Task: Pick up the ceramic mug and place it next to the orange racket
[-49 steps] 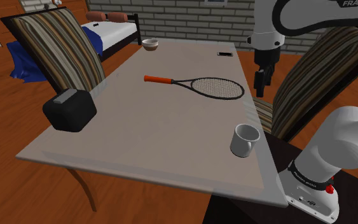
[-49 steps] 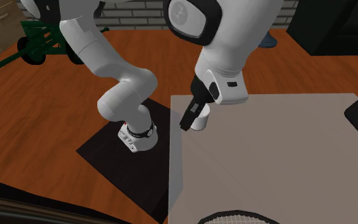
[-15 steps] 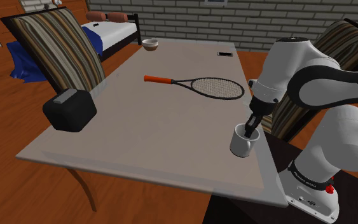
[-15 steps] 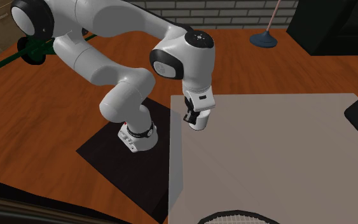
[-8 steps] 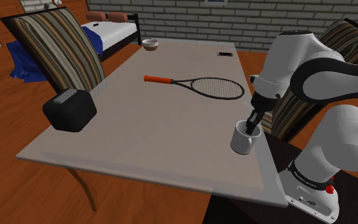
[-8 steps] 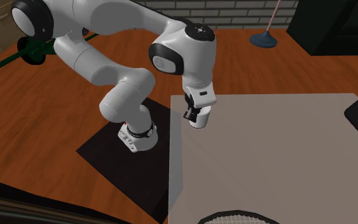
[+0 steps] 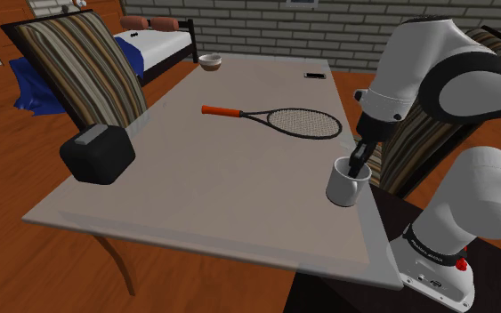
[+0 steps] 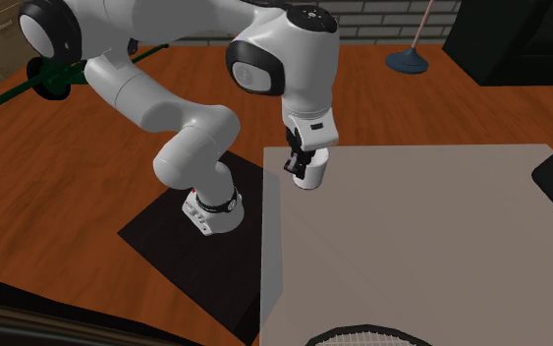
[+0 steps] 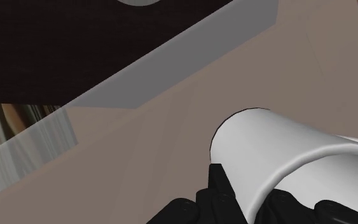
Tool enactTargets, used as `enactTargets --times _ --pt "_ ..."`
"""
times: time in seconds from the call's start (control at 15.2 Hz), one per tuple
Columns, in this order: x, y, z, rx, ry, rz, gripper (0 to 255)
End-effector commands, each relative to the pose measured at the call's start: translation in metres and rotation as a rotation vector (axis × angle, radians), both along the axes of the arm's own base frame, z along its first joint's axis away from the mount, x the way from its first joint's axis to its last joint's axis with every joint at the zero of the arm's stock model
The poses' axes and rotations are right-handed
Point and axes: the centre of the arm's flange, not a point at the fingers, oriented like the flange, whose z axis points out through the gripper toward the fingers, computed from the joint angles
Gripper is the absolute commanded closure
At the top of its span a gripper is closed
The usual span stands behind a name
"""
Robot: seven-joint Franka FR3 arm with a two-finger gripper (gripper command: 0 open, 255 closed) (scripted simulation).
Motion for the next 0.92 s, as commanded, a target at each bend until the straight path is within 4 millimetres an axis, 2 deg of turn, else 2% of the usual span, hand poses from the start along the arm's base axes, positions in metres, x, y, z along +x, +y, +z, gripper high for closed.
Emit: enactTargets --times 0.0,0.86 --pt "0.000 0.000 0.012 0.000 0.000 0.000 255" --pt "0.000 0.000 0.080 0.000 0.000 0.000 255"
